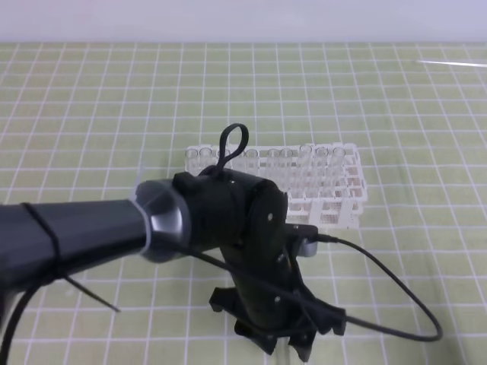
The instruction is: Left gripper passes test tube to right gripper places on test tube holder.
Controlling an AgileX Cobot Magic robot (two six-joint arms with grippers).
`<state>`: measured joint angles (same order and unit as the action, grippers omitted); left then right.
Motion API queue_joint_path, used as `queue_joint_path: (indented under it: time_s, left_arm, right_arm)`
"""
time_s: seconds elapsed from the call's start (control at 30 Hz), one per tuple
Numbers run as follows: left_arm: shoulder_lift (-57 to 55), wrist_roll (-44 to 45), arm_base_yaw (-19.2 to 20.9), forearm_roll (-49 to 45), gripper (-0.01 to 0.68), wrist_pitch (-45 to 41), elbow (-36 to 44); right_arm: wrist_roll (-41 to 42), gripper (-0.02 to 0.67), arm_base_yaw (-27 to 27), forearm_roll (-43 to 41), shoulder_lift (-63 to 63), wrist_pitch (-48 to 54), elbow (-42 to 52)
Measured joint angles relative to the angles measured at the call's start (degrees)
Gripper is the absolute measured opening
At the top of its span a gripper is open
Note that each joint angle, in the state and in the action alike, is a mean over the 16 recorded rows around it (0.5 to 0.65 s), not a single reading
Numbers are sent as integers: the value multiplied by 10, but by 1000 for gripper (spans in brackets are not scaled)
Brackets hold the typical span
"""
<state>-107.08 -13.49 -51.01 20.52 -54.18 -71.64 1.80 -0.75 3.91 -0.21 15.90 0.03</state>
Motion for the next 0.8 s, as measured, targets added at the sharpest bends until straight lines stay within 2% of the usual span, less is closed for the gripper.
queue_joint_path:
  time_s: [0.8]
  left_arm:
    - [-48, -50, -7, -32, 31, -36, -25]
  right_arm:
    - [0, -2, 0, -1, 0, 0, 0]
